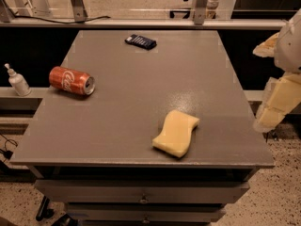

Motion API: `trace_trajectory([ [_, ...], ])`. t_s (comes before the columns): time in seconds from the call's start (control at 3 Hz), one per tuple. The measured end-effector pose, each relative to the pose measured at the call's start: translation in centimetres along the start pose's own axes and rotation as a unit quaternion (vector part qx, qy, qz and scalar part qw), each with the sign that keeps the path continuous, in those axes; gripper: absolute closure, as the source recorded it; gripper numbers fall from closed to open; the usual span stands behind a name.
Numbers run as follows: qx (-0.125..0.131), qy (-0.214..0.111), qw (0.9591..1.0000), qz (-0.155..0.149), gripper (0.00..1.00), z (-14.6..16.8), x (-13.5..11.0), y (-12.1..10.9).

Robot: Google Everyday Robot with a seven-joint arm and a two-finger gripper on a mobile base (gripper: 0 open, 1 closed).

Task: Move sponge near rxbar blueberry

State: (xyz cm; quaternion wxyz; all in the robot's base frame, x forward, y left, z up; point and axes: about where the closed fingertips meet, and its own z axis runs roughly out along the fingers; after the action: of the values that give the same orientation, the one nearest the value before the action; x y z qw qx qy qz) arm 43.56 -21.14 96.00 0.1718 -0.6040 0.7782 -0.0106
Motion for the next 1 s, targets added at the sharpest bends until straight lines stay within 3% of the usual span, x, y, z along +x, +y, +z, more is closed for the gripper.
trace_trajectory([
  [0.33, -0.018, -0.044, 0.9989, 0.004, 0.00, 2.7, -1.0, 1.3],
  [1.0, -0.050, -0.126, 0.9908, -0.001, 0.00, 8.1, -4.9, 3.6],
])
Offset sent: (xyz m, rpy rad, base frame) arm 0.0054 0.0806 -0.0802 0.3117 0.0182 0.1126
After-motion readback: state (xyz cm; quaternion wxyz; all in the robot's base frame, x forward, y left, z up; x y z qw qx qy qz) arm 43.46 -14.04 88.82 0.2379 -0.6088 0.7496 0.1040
